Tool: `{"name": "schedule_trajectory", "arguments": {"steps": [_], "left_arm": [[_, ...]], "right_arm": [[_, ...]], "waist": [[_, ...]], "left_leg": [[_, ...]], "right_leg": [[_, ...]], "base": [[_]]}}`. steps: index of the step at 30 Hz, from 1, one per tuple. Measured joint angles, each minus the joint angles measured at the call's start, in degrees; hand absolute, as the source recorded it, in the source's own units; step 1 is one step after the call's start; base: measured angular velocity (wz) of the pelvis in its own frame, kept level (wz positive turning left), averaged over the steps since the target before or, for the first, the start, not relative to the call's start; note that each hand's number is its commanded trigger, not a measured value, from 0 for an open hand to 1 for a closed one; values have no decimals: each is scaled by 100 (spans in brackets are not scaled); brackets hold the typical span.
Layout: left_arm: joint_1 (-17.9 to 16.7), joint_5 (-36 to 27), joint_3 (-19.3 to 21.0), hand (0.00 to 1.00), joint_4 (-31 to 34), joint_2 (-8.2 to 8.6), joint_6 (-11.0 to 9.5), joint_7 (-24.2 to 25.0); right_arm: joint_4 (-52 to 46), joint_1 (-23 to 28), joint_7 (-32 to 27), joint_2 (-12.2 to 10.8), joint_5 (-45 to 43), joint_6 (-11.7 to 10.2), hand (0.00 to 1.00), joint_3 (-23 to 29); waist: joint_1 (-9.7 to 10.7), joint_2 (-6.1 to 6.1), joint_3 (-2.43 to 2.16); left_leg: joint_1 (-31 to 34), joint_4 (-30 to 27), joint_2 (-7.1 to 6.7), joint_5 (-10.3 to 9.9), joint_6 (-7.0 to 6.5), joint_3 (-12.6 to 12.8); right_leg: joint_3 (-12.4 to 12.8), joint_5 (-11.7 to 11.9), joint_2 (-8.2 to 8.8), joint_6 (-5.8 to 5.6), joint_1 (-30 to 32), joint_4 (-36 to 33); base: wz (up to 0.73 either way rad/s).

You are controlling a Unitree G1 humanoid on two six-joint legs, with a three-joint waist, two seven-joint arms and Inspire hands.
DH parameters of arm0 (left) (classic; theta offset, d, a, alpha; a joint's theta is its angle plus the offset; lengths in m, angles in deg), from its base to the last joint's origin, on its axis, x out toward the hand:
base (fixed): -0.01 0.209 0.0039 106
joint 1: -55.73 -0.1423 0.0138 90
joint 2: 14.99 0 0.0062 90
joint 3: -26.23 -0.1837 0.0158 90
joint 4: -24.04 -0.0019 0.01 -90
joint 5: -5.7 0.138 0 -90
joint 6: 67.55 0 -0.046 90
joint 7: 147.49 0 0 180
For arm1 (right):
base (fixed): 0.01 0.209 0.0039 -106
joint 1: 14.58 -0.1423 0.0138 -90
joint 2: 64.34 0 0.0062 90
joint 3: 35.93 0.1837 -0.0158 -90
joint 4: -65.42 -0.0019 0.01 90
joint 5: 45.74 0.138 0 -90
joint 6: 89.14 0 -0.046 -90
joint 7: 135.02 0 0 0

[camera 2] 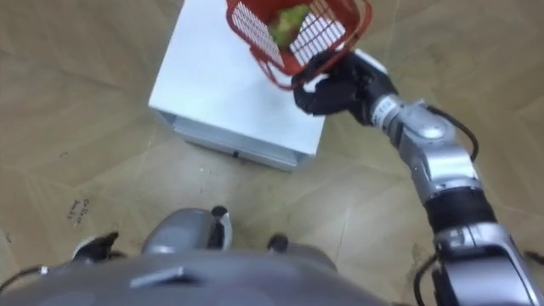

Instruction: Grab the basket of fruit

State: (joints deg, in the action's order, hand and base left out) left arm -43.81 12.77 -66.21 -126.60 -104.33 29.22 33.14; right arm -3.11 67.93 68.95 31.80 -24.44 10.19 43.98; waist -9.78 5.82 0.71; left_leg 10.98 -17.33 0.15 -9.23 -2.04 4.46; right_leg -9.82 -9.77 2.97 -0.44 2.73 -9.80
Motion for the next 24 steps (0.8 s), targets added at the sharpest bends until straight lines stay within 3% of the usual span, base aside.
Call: {"name": "schedule_trajectory", "arguments": {"steps": [6, 13, 17, 20, 24], "left_arm": [[-16, 5, 257, 0, -9, 53, -42, 11], [-17, 151, 340, 0, -124, 30, 39, 95], [-10, 215, 339, 0, -117, -14, 33, 202], [-9, 202, 332, 0, -134, -133, 32, 290], [-17, 139, 333, 0, -254, -173, 37, 335]], "right_arm": [[9, -27, 114, 65, 62, 4, 100, 26], [45, -62, 182, 65, 161, 37, 100, -37], [333, -251, 255, 60, 140, 81, 100, -272], [613, -404, 273, 57, 167, 82, 100, -479], [1190, -480, 355, 47, 156, 83, 100, -645]], "waist": [[34, -21, 6], [-206, 77, 9], [-241, 95, 16], [-349, 139, 25], [-419, 127, 36]], "left_leg": [[-204, 206, 8, 19, 70, 5], [-110, 141, 7, 5, 62, -27], [97, -60, 7, -20, 24, -165], [257, -154, 11, -50, -12, -147], [376, -332, -7, -117, -93, -189]], "right_leg": [[-55, 8, -67, 25, -104, -33], [-175, 27, -66, 56, 4, -165], [-330, 23, -43, 50, 79, -218], [-338, 16, -34, 37, 235, -344], [-452, -9, 22, -9, 283, -412]], "base": [[-3], [-1], [18], [3], [8]]}}
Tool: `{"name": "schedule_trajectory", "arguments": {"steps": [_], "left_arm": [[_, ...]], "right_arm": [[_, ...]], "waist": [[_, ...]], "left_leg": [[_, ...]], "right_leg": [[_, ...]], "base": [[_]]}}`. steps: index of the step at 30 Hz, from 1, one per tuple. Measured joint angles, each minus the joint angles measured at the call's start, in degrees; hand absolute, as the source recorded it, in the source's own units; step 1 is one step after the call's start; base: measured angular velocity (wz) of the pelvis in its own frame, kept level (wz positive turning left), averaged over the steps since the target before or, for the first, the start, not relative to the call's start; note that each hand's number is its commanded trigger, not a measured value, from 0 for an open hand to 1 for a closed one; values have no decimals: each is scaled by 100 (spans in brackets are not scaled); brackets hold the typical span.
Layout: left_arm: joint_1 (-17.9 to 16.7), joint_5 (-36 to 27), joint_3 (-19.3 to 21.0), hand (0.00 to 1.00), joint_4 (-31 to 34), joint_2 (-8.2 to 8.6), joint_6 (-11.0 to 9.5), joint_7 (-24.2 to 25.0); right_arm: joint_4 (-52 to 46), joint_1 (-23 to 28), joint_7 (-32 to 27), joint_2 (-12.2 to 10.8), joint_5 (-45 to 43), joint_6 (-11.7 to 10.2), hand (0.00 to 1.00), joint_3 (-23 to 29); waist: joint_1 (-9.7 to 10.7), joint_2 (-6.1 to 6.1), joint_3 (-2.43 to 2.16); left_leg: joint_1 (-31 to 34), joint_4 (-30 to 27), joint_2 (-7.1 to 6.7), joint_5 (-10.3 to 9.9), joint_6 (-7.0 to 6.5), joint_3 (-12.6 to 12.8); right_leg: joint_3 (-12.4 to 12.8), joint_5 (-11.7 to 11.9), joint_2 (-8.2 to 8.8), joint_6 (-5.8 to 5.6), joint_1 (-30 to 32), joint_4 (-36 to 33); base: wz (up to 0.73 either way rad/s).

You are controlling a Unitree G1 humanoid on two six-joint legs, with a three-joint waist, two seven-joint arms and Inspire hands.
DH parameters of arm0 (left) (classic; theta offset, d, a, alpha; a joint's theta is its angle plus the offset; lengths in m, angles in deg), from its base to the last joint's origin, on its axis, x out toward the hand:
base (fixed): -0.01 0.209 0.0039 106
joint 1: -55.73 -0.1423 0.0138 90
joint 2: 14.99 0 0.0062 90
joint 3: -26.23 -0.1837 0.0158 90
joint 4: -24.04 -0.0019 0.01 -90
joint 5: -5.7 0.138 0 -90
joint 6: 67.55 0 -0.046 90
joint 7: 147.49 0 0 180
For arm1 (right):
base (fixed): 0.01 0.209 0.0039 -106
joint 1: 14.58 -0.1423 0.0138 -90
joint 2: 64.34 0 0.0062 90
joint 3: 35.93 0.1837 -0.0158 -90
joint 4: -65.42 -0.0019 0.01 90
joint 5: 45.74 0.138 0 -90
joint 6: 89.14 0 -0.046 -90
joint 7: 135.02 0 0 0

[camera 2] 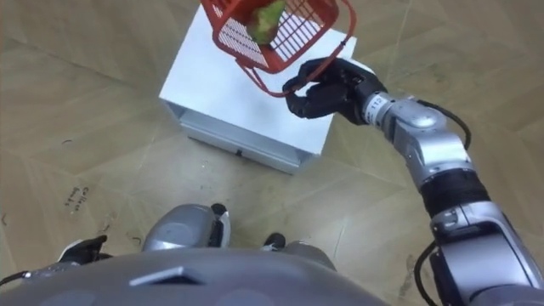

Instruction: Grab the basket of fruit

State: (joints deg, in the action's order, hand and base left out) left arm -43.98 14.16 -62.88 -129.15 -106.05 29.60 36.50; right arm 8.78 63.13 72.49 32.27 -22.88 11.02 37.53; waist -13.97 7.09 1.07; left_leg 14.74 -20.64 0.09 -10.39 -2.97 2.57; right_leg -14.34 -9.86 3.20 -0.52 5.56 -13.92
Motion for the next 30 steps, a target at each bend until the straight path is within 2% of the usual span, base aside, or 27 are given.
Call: {"name": "schedule_trajectory", "arguments": {"steps": [2, 7, 9, 12, 16, 22, 24, 25, 26, 30], "left_arm": [[3, -9, 2, 0, 5, 0, -7, 6], [29, -6, 3, 0, -32, -26, -10, 25], [78, -7, 2, 0, -97, -64, -11, 51], [118, -8, -21, 0, -117, -198, -4, 68], [151, 4, -65, 0, -118, -288, -11, 67], [134, 17, -57, 0, -130, -426, 0, 58], [125, 25, -53, 0, -161, -426, 2, 58], [127, 25, -49, 0, -171, -426, 5, 57], [127, 24, -37, 0, -205, -427, 4, 57], [128, 7, -29, 0, -204, -428, 1, 59]], "right_arm": [[237, 3, 5, -2, -41, 30, 100, -20], [602, 6, 174, 12, -89, 127, 100, -21], [729, 11, 288, 13, -91, 154, 100, -21], [818, 16, 570, 35, -87, 239, 100, -22], [912, 15, 710, 178, -116, 243, 100, -24], [1102, 11, 795, 285, -120, 329, 100, -23], [1108, 13, 831, 317, -155, 374, 87, -24], [1108, 12, 842, 329, -159, 376, 54, -24], [1106, 12, 848, 351, -167, 379, 0, -23], [1105, -1, 889, 504, -213, 377, 0, -13]], "waist": [[-45, 13, -6], [-3, 80, -13], [94, 134, -7], [194, 287, -11], [180, 332, -35], [87, 350, -25], [88, 347, -20], [87, 344, -19], [89, 341, -17], [99, 334, -11]], "left_leg": [[77, -68, -7, -23, -23, 1], [232, -104, -65, -24, -51, -56], [281, -118, -83, -15, -62, -114], [363, -184, -77, -22, -67, -148], [352, -198, -84, -41, -86, -164], [349, -199, -82, -46, -90, -149], [357, -203, -81, -48, -87, -149], [359, -207, -79, -52, -84, -149], [357, -211, -78, -56, -82, -150], [365, -212, -79, -61, -81, -156]], "right_leg": [[-1, -7, 17, -15, 73, -78], [-2, 14, 47, -52, 212, -103], [-21, 17, 47, -58, 236, -104], [-87, 19, 38, -60, 260, -79], [-176, 21, 54, -64, 241, -78], [-202, 24, 58, -68, 256, -75], [-203, 24, 58, -68, 265, -75], [-203, 24, 56, -68, 266, -73], [-204, 24, 55, -68, 265, -71], [-207, 24, 53, -68, 254, -73]], "base": [[0], [1], [10], [6], [4], [-1], [0], [0], [0], [0]]}}
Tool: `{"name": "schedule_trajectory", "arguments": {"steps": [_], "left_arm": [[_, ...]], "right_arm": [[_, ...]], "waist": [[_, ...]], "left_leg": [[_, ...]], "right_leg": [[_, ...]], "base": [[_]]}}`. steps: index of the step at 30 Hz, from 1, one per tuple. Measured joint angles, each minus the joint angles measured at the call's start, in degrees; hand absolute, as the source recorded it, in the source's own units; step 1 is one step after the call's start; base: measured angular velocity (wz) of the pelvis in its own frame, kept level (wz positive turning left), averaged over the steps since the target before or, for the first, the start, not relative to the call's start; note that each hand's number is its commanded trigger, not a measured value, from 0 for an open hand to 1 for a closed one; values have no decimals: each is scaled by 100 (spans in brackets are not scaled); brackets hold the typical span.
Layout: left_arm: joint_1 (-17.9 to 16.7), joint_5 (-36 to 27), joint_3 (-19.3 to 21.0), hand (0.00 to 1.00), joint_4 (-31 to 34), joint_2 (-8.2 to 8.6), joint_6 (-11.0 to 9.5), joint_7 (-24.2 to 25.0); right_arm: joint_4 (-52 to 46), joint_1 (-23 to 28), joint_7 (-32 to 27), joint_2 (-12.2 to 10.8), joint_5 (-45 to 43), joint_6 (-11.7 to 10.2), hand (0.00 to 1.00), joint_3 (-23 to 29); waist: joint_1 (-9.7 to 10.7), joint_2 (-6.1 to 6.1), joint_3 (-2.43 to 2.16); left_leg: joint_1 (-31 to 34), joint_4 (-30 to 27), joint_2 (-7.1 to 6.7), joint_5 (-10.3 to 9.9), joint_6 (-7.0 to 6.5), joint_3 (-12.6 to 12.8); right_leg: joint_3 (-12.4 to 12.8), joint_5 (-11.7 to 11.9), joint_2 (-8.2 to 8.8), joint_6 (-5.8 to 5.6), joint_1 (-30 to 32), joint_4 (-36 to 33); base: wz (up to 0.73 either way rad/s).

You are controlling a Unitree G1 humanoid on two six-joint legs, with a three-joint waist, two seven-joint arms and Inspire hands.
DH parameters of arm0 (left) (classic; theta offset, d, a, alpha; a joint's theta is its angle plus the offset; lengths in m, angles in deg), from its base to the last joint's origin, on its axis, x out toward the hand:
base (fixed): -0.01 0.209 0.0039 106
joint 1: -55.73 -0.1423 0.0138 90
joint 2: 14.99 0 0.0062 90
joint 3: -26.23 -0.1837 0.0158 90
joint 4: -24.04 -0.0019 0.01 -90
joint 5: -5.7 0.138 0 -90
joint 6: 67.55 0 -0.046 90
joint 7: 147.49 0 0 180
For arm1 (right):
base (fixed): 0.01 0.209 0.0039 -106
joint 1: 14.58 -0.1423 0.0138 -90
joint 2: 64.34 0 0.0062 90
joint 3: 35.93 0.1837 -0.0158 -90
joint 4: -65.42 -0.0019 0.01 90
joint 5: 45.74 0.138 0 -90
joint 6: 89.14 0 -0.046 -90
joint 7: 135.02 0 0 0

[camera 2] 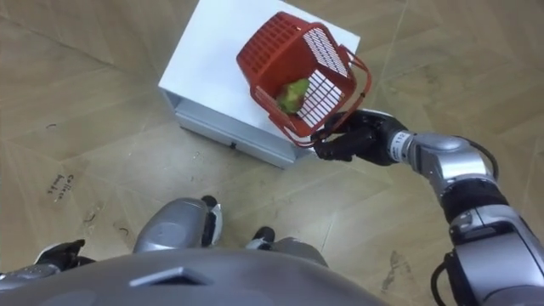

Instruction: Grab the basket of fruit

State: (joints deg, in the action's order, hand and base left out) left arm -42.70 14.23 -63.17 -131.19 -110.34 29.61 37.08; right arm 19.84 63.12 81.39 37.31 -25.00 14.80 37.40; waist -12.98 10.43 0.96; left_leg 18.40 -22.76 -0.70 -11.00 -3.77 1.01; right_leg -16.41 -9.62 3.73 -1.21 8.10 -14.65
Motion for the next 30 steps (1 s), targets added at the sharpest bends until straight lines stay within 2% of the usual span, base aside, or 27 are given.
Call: {"name": "schedule_trajectory", "arguments": {"steps": [5, 9, 19, 30], "left_arm": [[-3, -8, 30, 0, -24, -3, -12, 4], [-4, -9, 31, 0, -113, -5, -5, 9], [-11, -21, 31, 0, -126, -11, -14, 14], [-12, -217, 29, 0, -128, -78, -16, 110]], "right_arm": [[-7, -10, -50, 187, 93, -6, 0, 109], [-2, -7, -176, 234, 133, -4, 0, 274], [-9, 0, -296, 235, 155, -11, 0, 274], [-7, 1, -330, 235, 148, -11, 0, 274]], "waist": [[-2, 16, -5], [8, 0, 5], [15, 50, -19], [14, 93, 4]], "left_leg": [[-35, -4, 7, -8, -10, 32], [-127, -70, 8, -90, -26, 32], [-205, -55, 8, -129, -52, 74], [-204, -94, 7, -163, -73, 76]], "right_leg": [[-45, -2, 14, -3, -30, -23], [-91, -17, 20, -28, -117, -25], [-106, -27, 43, -44, -127, -128], [-106, -27, 44, -44, -165, -125]], "base": [[-1], [-2], [-2], [0]]}}
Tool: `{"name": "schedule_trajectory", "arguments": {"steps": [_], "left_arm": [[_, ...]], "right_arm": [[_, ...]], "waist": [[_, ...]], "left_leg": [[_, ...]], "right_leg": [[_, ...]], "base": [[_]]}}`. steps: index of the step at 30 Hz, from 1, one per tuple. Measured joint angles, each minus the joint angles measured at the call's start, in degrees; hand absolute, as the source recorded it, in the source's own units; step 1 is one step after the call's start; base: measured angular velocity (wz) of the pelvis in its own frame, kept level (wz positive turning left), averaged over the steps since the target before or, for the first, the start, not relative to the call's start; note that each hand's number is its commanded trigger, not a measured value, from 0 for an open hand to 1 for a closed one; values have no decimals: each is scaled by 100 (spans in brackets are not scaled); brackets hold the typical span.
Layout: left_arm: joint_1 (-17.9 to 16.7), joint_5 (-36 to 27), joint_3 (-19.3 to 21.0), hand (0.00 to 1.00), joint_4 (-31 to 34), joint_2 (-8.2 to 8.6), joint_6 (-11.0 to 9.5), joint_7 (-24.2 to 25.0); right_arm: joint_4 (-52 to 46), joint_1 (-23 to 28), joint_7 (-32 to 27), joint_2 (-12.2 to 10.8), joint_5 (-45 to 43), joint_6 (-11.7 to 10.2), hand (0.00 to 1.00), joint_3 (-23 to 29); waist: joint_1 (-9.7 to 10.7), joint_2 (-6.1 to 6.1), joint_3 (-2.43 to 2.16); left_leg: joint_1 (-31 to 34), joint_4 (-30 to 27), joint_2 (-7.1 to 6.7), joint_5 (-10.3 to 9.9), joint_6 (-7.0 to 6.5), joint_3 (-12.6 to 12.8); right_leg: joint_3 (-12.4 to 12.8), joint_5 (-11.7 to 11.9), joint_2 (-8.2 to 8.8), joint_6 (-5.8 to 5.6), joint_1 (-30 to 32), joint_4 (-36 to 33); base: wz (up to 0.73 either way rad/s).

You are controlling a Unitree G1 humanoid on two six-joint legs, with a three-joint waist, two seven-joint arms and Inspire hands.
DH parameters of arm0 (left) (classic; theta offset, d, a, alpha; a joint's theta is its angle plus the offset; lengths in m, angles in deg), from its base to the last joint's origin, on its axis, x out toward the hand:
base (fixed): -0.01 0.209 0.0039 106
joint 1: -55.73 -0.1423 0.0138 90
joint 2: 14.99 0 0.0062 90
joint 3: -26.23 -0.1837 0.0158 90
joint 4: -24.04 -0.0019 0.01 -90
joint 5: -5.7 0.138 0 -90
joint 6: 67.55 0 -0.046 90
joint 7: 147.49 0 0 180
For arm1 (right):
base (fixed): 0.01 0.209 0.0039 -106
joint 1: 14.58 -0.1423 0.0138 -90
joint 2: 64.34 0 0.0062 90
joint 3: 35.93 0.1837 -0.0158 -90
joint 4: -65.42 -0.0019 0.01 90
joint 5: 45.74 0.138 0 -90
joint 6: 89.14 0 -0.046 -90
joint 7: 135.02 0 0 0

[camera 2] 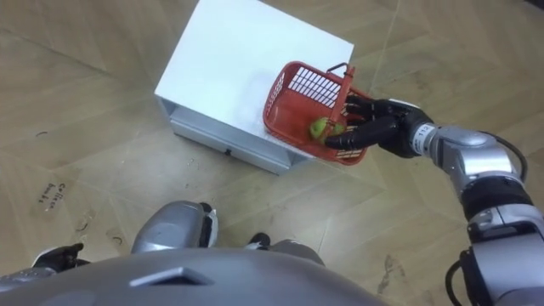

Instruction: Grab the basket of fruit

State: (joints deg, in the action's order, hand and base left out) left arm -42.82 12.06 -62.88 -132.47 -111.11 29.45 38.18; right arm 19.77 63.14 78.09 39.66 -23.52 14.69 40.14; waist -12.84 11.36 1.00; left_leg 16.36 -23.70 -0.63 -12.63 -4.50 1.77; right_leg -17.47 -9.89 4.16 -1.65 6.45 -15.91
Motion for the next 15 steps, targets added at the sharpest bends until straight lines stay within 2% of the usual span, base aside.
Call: {"name": "schedule_trajectory", "arguments": {"steps": [10, 15], "left_arm": [[2, -14, -139, 0, -7, -46, 2, -46], [0, 4, -164, 0, -23, -65, 1, -66]], "right_arm": [[-19, -1, -43, -1, 12, 0, 0, -69], [-424, -2, -130, -1, -2, -2, 0, -62]], "waist": [[-13, -23, 15], [-13, -31, 17]], "left_leg": [[19, -11, 8, -17, -4, 2], [-8, 11, 6, -23, -11, 45]], "right_leg": [[10, 0, 1, 0, 54, -73], [23, 0, 8, 0, 53, -74]], "base": [[0], [-4]]}}
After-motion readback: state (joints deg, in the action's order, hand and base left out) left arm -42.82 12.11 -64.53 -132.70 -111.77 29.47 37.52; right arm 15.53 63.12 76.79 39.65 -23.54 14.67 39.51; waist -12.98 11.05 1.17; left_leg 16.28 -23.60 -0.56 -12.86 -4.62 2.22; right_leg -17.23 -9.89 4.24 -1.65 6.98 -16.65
